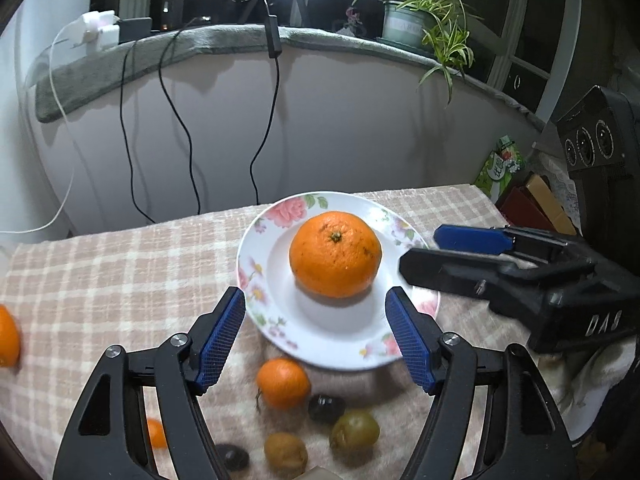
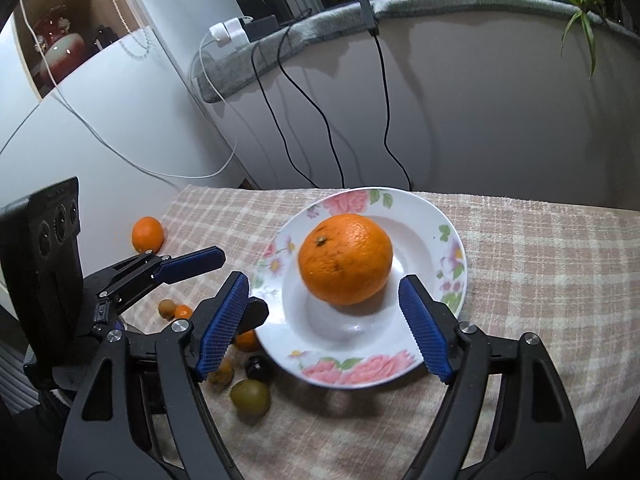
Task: Organize fruits
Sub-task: 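Lower the large orange onto the plate and open the right tool, then grasp the green-brown fruit with the right tool while the left tool grasps a mandarin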
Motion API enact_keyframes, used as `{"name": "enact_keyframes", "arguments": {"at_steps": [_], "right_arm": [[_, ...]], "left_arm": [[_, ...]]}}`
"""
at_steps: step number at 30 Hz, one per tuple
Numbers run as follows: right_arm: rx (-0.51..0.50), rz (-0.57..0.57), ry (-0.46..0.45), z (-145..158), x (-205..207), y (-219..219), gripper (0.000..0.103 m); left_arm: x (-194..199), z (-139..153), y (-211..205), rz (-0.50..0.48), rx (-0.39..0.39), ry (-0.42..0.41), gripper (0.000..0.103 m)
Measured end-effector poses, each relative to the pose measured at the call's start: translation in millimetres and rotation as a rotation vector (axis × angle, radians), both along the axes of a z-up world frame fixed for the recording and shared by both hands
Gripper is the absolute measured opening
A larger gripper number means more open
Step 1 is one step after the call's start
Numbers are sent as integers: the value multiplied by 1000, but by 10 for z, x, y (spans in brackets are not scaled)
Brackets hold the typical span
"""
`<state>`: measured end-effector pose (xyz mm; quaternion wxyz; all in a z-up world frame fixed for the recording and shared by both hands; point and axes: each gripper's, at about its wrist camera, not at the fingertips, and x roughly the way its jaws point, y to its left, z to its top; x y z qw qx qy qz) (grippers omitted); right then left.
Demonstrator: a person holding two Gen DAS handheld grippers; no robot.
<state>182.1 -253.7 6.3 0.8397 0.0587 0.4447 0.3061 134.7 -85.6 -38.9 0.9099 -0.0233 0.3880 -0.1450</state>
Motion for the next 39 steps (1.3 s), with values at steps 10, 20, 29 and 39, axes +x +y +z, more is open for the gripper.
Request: {"name": "enact_keyframes", "arguments": {"at_steps": [10, 20, 29, 39], "right_arm": [[51, -48, -49, 174, -263, -127, 80], [12, 7, -125, 200, -589, -37, 80], [-87, 87, -91, -41, -816, 161, 80], [-122, 162, -43, -265, -938, 328, 76]], "left_arm": [[-427, 94, 310, 56, -9, -44, 71], [-850, -52, 764, 176, -70, -12, 63], [-1122, -282, 802, 196, -86, 37, 53], [-1176, -498, 707, 190, -90, 92, 50]]}}
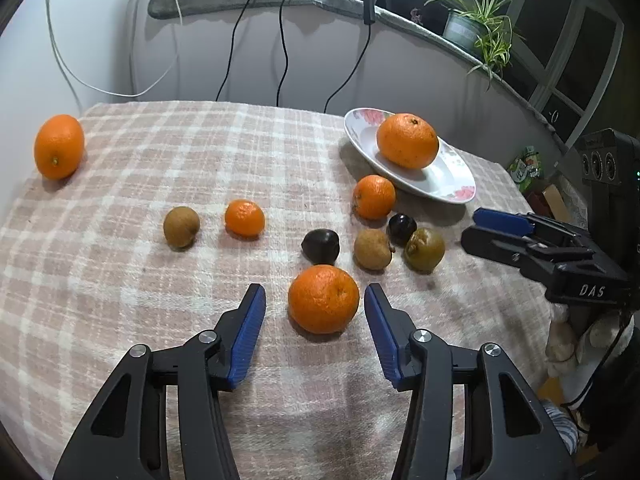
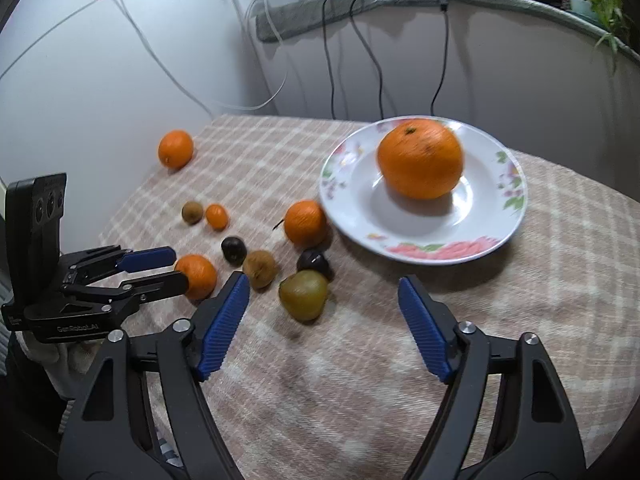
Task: Organize fruits
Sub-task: 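Grasp the green-brown fruit with the right tool while the left tool grasps a mandarin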
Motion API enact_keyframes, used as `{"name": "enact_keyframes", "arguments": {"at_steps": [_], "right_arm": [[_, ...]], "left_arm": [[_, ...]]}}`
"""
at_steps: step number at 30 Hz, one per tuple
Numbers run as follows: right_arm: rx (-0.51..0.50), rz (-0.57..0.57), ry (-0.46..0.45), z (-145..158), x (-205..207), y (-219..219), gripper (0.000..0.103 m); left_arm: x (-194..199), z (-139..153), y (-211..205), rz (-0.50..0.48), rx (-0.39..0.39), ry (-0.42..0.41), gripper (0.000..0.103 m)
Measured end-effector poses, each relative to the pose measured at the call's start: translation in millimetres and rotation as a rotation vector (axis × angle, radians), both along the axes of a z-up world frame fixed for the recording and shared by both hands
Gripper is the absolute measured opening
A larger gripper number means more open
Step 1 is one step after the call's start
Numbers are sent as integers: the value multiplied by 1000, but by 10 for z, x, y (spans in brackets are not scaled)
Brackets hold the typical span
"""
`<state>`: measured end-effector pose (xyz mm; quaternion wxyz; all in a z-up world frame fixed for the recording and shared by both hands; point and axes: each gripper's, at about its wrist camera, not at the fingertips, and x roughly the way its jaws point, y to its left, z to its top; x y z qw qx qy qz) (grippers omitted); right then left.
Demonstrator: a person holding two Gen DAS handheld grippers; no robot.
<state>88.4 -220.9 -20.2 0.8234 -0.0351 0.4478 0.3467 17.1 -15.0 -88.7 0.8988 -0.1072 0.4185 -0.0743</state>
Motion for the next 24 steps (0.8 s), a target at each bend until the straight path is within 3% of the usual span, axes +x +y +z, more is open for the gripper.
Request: {"name": "enact_keyframes", "arguments": {"at_steps": [10, 19, 24], "right_arm": [[-58, 40, 29, -210, -16, 191, 60], [-67, 39, 54, -302, 55, 222, 47], [-67, 54, 63, -319, 43, 264, 38]], "left_arm": [[18, -66, -48, -6, 20, -8, 49], [67, -112, -94, -38, -13, 3, 38], [58, -102, -107, -38, -8, 0, 38]]}}
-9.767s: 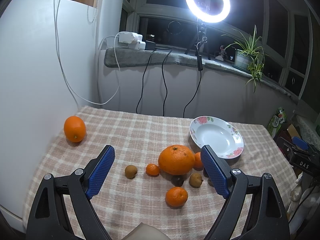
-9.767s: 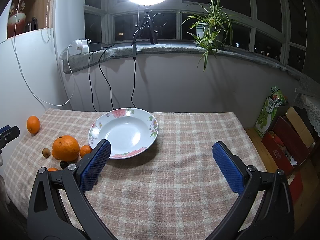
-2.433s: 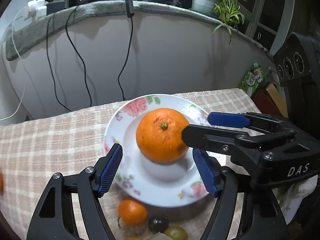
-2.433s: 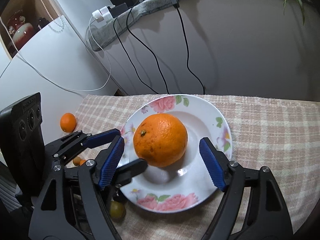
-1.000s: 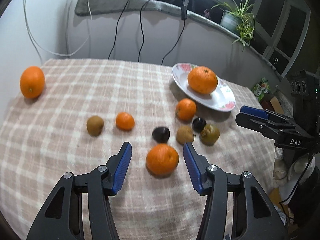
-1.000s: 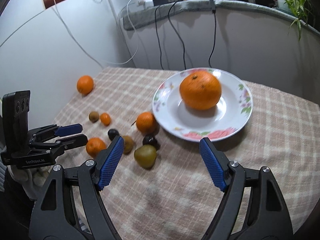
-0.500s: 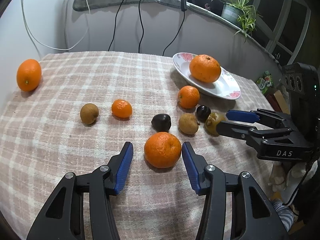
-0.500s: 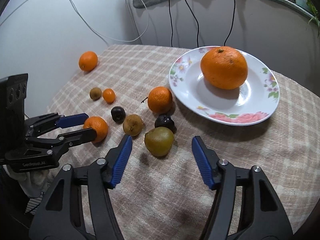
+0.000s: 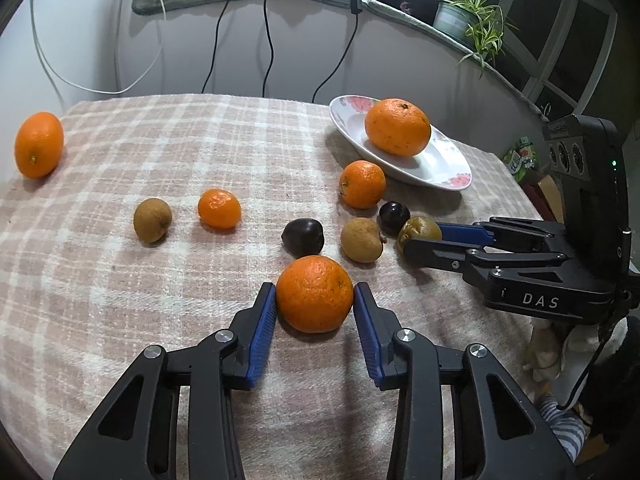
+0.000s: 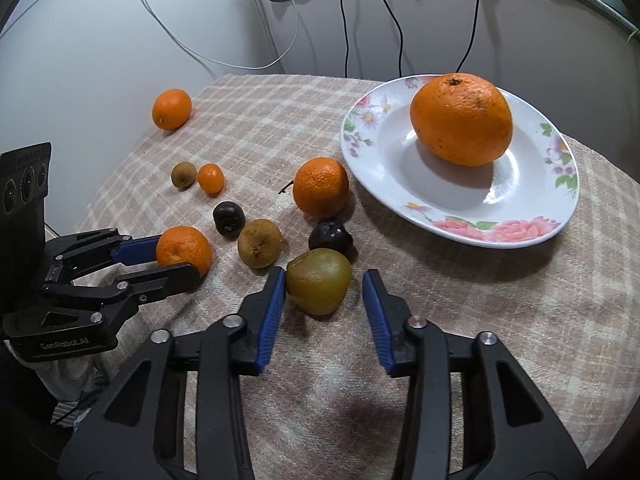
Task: Organize fruits
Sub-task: 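Grasp the green-brown fruit with the right tool while the left tool grasps a mandarin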
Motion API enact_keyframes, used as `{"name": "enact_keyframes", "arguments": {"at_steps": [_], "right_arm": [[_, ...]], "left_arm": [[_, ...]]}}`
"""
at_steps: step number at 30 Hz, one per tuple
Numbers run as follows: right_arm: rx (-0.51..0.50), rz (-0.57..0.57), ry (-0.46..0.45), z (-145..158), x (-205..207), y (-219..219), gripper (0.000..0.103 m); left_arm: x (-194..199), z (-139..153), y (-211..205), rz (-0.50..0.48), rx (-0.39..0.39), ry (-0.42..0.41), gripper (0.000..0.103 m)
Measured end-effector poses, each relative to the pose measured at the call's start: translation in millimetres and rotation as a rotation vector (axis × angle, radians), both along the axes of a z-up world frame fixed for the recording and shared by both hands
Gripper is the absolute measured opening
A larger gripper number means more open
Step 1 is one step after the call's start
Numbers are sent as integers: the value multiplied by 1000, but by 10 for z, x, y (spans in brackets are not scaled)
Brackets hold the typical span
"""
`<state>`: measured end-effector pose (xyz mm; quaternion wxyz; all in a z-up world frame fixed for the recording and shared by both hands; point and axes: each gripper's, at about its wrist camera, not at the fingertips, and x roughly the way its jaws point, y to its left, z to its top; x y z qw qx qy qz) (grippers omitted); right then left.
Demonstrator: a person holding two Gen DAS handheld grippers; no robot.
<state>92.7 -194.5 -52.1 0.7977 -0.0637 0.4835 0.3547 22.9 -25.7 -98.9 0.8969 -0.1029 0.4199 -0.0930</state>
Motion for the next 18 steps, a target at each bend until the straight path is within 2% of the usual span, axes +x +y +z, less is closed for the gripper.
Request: {"name": "enact_keyframes", "arguments": {"at_steps": [2, 11, 18], "right_arm": [[5, 5, 5, -5, -7, 14, 34], [20, -8, 6, 22, -21, -32, 32], [41, -33, -12, 152, -55, -172, 31]], "left_arm": [[-8, -1, 2, 1, -3, 0, 37], [-28, 46, 20, 7, -17, -10, 37], [13, 154, 0, 0, -34, -37, 37]]}}
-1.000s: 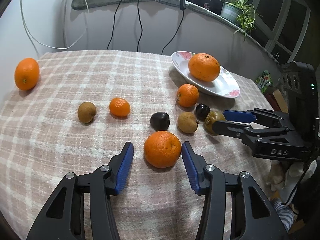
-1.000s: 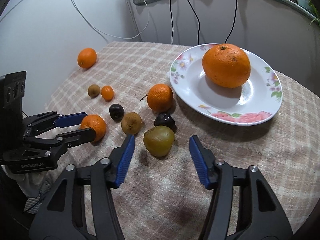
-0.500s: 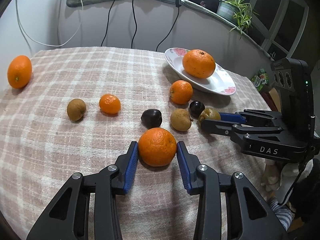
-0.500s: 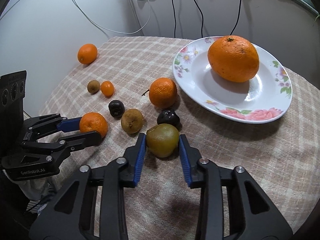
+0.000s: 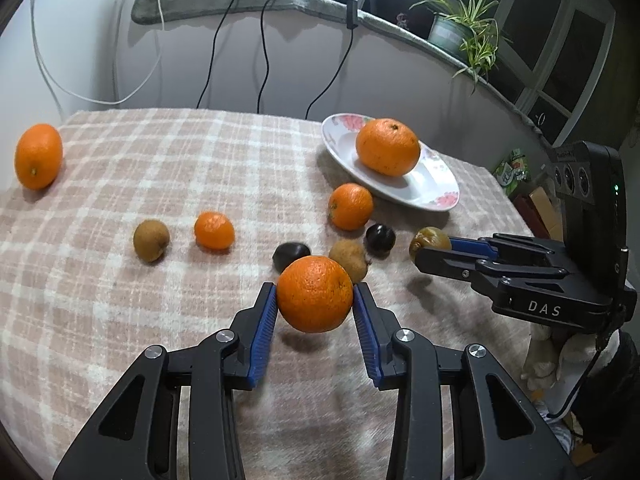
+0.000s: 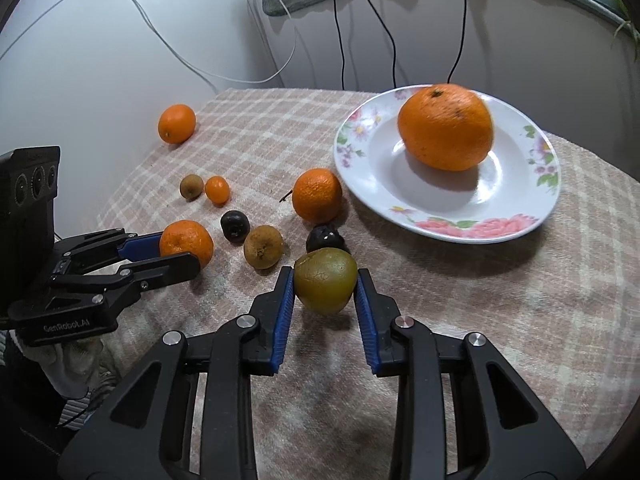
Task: Organize fruits
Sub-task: 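Grasp the green-brown fruit with the right tool while the left tool grasps a mandarin, then place the green-brown fruit on the plate with the right tool while the left tool places a mandarin there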
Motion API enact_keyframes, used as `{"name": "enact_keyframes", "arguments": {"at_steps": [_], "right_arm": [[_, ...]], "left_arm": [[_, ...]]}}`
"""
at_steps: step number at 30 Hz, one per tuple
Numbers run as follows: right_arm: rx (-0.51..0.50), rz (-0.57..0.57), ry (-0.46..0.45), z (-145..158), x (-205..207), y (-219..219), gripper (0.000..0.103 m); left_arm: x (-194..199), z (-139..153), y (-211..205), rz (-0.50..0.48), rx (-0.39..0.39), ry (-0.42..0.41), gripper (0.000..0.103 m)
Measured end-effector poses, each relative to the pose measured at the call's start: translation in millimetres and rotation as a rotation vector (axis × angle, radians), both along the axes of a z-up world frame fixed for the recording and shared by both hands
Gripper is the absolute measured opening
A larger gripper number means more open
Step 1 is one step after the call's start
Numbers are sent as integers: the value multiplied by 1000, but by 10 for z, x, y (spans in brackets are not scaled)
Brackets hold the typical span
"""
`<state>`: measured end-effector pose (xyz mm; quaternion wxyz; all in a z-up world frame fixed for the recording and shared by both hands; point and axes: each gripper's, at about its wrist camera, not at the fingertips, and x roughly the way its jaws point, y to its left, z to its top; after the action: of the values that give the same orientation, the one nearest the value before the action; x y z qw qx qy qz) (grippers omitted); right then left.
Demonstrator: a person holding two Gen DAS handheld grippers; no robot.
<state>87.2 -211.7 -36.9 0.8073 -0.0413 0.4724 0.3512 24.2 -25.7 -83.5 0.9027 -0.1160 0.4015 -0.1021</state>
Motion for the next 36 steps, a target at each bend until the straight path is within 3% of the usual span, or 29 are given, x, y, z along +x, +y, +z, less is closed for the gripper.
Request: {"name": "enact_keyframes", "arguments": {"at_steps": [13, 36], "right_arm": [[17, -77, -47, 201, 79, -316, 31], [-11, -171, -90, 233, 508, -614, 31]], "left_arm": [[258, 161, -170, -48, -9, -45, 37], [871, 259, -379, -96, 22, -74, 37]]}}
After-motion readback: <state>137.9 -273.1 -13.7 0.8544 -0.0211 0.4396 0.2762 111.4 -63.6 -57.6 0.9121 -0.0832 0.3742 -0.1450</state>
